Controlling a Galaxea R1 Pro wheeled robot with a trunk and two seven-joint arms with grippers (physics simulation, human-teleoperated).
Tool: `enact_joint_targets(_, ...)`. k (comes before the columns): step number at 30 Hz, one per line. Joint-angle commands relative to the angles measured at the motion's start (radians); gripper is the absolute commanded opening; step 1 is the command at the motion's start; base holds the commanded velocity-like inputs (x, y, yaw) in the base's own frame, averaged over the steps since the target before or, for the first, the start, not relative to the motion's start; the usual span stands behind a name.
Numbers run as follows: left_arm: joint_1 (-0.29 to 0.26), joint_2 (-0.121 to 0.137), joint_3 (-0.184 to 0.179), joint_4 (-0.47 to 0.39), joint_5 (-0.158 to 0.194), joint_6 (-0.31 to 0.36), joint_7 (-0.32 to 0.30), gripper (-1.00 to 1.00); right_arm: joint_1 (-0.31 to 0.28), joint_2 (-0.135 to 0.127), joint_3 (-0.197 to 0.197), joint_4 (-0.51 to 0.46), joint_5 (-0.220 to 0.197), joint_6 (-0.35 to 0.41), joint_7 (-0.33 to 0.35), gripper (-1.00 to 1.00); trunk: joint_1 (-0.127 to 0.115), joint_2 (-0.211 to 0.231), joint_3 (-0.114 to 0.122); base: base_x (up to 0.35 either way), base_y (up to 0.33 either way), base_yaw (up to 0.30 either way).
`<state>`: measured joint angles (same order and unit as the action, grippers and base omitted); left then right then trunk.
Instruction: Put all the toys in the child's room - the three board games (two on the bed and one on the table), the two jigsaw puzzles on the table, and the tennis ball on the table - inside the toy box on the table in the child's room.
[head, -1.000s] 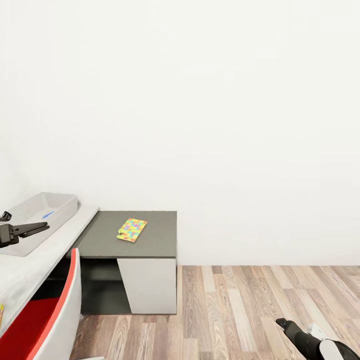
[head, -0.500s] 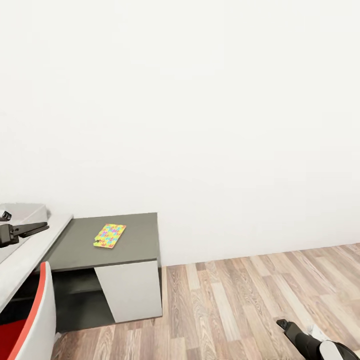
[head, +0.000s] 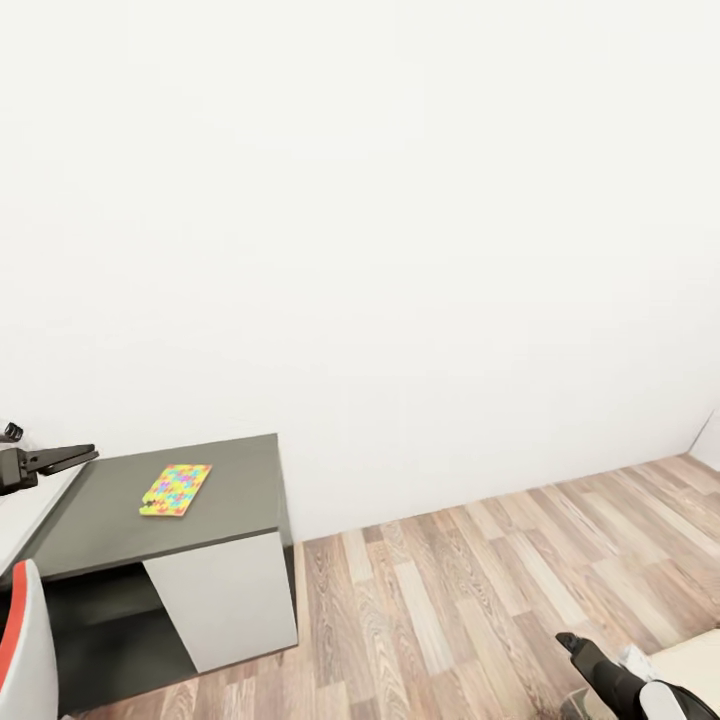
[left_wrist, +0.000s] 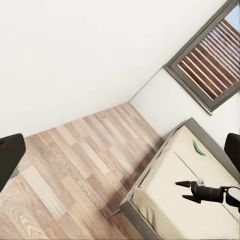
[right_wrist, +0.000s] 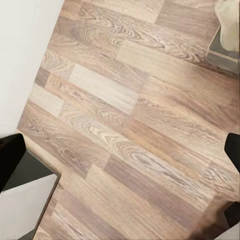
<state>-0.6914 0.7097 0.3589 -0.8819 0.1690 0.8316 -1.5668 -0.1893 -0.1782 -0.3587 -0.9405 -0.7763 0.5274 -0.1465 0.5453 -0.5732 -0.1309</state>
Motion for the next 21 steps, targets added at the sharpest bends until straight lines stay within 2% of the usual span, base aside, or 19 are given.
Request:
enact_joint_targets(1,0.0,0.001,0.0,0.0,0.0,0.011,-0.004,1.0,-0.001,0.0,0.0,-0.002,-0.01,0.003,-0.006,1.0,0.0,-0.002,-0.001,0.0,0.0,-0.255)
enact_joint_targets(21,0.0,0.001,-0.001,0.0,0.0,0.011,-0.004,1.0,-0.001,-0.001,0.0,0.008,-0.011,-0.004,0.007,1.0,0.0,-0.002,0.02,0.0,0.0,-0.253)
